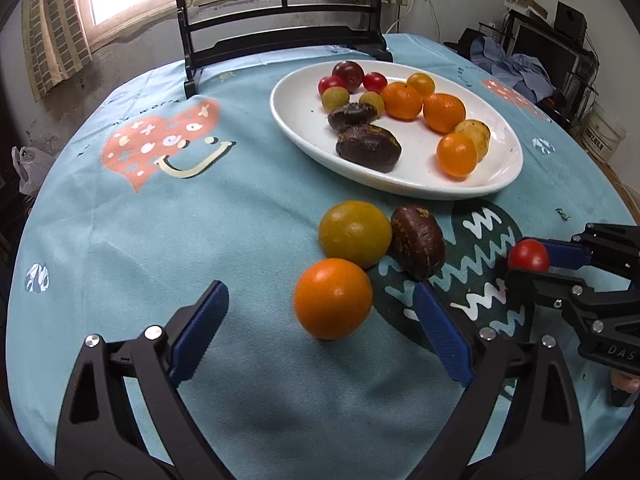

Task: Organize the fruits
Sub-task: 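Grasp a red tomato with the right tool while the left tool grasps an orange fruit, then lower the orange fruit and red tomato onto the plate, opening both tools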

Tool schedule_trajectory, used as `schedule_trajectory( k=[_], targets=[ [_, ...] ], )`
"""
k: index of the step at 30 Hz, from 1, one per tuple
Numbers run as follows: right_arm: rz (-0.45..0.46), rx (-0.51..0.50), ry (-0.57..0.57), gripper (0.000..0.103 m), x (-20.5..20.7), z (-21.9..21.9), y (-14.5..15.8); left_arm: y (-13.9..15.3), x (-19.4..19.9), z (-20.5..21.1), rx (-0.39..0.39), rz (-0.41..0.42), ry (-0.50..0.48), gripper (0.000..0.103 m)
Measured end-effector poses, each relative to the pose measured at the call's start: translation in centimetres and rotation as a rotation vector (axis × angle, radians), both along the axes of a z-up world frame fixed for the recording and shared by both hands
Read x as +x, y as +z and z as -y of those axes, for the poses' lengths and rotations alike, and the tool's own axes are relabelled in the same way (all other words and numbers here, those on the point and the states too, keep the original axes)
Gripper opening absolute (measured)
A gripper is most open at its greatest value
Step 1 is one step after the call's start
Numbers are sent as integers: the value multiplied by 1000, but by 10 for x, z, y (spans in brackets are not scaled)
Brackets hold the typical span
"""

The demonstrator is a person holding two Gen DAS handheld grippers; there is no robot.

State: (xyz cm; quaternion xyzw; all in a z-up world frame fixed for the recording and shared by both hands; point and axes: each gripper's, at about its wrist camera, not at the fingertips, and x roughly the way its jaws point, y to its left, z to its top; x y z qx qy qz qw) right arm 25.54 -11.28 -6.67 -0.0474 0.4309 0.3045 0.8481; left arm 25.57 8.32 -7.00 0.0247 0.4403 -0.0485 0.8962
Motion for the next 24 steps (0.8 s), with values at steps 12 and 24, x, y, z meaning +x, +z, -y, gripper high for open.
schedule_trajectory(
  k=[12,24],
  targets=[
    [10,-16,9,30,-1,-1,-1,-5,0,2,-16,-23,-29,38],
    [-36,113,45,30,-4,9,18,41,-44,19,-85,58,-51,38]
  ],
)
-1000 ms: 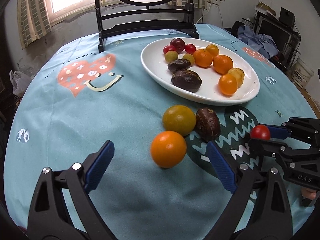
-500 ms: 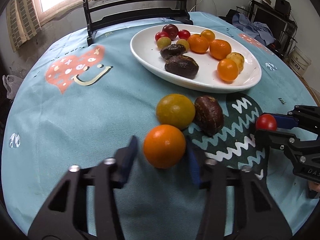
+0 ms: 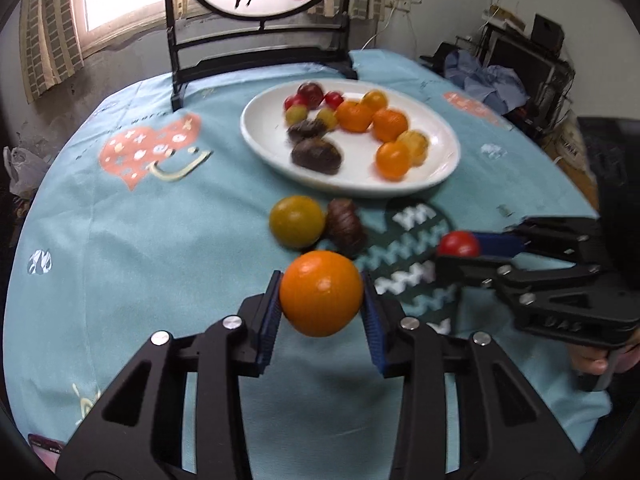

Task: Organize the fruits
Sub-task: 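Lower the orange fruit and red tomato onto the plate, opening both tools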

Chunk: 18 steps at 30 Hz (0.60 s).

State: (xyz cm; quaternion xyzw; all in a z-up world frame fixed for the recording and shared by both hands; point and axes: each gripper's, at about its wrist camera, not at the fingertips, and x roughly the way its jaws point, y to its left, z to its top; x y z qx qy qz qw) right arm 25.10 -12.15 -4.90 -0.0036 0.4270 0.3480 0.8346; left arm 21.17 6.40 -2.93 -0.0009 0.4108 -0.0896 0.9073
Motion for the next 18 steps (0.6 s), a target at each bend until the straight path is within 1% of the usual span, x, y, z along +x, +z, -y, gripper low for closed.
schedule_trajectory(
  k=[2,4,6,8,10,11,15,18],
  targets=[
    [32,28,-16,30,5,5,15,20,6,5,-17,34,-4,38],
    [96,34,-53,30,15,11,35,40,18,9,-40,70,2,38],
    [144,48,-95,30,29,16,50,58,41,14,-47,103,26,38],
    [197,50,-146,30,48,18,62,64,70,18,-43,112,64,38],
    [241,42,-190,30,68,18,65,60,97,21,-37,92,93,38],
    [248,37,-205,30,78,18,62,54,113,23,-28,75,112,38],
    [189,4,-240,30,116,15,36,23,160,26,-7,-14,157,38],
    [151,-17,-243,30,134,13,22,7,174,28,9,-44,166,38]
  ],
)
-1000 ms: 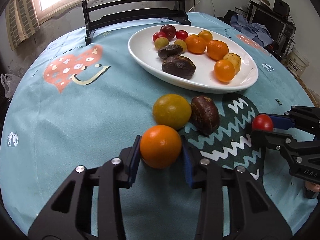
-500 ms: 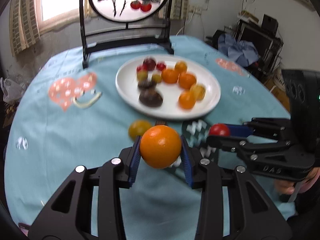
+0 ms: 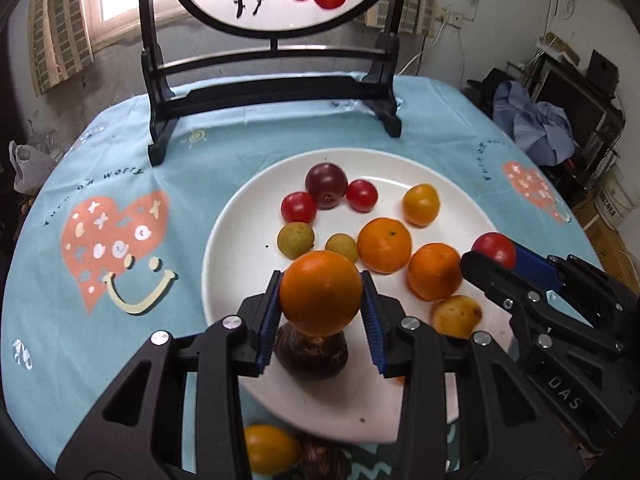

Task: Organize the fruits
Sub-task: 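Lower the orange fruit and red tomato onto the plate, opening both tools, then grasp the last dark brown fruit with the right tool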

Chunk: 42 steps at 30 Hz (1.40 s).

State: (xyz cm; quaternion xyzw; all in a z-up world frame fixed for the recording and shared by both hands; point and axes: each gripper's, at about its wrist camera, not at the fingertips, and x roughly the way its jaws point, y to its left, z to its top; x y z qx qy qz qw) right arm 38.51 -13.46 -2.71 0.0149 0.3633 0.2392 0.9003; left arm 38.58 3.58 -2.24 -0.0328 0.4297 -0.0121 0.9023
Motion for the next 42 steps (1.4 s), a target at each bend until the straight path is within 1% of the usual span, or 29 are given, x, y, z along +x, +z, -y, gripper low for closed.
schedule_trajectory(
  k=[3,5,7,9,10,13,14,15,16,17,18,20,21,23,26,29,32,34,38,42],
  targets=[
    [-26,2,5,30,7,-2,-10,-8,6,2,13,-11,-5,38],
    [-16,-4,2,31,8,-3,-12,-11,9,4,24,-14,-3,38],
    [-6,-20,-9,41,5,-3,-9,-11,9,4,27,-14,-1,40],
    [24,-11,-22,45,-2,0,0,-4,3,5,52,6,20,67],
    [45,-7,-26,47,-7,2,5,2,-1,4,70,25,34,70],
    [97,-1,-16,51,-28,8,23,27,-24,2,90,85,23,83],
    [104,5,-9,52,-36,10,27,36,-36,-1,97,109,27,90],
    [109,13,4,53,-46,12,30,44,-49,-5,101,138,31,93],
    [113,19,22,56,-57,13,31,50,-62,-9,109,164,39,95],
    [116,19,32,57,-66,14,31,54,-77,-15,122,186,56,98],
    [120,17,44,60,-78,15,29,56,-90,-20,132,200,71,100],
    [113,9,74,62,-96,14,23,51,-115,-32,147,218,101,101],
    [94,4,98,62,-104,11,16,46,-124,-39,146,217,117,101],
    [54,-14,138,62,-116,2,2,30,-141,-54,125,202,153,101],
    [-15,-59,178,62,-126,-14,-21,0,-151,-76,70,135,210,101],
    [-42,-84,224,62,-134,-26,-32,-22,-156,-94,39,51,281,101],
    [-31,-110,268,63,-143,-34,-37,-28,-161,-101,-2,30,306,101],
    [-37,-114,282,63,-145,-36,-39,-27,-163,-98,8,35,299,101],
    [-65,-81,302,63,-140,-43,-40,-25,-164,-90,54,40,280,101],
    [-78,-92,313,63,-130,-59,-42,-24,-164,-94,26,27,282,101]
  ],
)
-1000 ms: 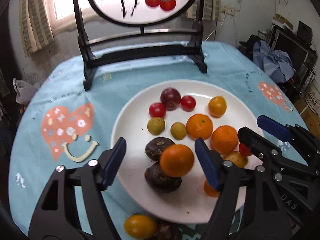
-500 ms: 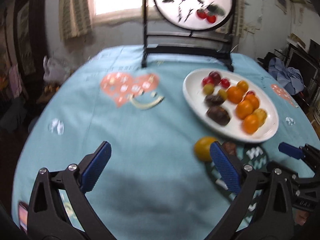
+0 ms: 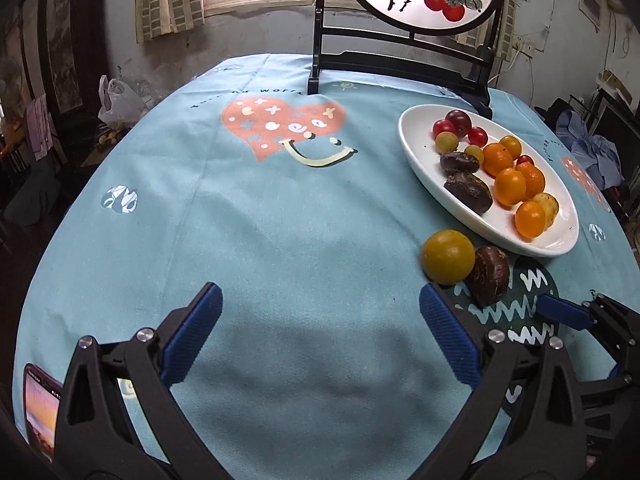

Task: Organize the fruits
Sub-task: 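Grasp the last dark brown fruit with the right tool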

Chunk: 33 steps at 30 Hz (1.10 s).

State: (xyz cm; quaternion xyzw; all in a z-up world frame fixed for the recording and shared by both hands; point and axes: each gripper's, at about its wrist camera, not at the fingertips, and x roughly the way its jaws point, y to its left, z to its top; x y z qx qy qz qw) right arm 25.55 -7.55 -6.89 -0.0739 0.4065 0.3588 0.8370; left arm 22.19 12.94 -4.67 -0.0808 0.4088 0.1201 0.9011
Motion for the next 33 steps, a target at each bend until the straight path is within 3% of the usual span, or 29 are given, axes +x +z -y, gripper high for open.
schedule_trajectory(
  k=[13,23,26,27,33],
  targets=[
    [-5,-32,25,59,33,-37,-3,1,-4,-24,-92,-9,54,101],
    [-1,-56,26,51,38,-39,-6,0,-5,-24,-97,-20,59,101],
    [14,-70,23,40,37,-38,-6,0,-4,-24,-94,-22,58,101],
    [17,-77,24,32,37,-38,-6,-1,-4,-24,-93,-24,59,101],
    [0,-33,37,30,18,-13,1,-4,-3,-25,-88,-33,67,101]
  ],
)
